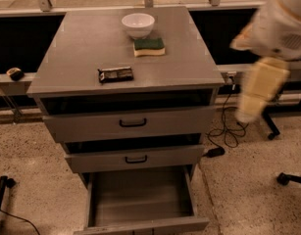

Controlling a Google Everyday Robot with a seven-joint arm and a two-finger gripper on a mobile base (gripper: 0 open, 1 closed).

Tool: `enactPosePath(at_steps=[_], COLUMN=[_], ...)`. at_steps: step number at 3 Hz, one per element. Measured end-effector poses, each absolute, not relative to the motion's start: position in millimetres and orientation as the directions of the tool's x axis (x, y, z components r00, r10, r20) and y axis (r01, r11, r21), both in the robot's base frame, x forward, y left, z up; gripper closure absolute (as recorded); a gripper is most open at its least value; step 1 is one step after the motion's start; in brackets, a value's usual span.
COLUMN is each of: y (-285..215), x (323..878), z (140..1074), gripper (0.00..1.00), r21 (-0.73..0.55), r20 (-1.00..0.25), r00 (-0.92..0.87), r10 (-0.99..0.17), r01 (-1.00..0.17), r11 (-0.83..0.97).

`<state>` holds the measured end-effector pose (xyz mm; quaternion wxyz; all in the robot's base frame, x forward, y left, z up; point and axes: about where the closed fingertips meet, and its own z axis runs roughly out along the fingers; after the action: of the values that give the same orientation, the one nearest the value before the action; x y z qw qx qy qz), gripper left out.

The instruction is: Place rxbar chocolate into bottom drawer

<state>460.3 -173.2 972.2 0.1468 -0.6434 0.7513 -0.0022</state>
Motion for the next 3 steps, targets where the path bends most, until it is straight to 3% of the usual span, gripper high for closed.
enactPosePath(at_steps=[2, 3], y=[-21, 30], x=[550, 597], z=[956, 924], gripper=[0.0, 0.0], r21=[-0.166, -0.211], r20=[-0.275, -0.311], r00=[0.073, 0.076], r10=[-0.959, -0.947], r01=[-0.986, -0.977], r11=[-0.027, -0.009])
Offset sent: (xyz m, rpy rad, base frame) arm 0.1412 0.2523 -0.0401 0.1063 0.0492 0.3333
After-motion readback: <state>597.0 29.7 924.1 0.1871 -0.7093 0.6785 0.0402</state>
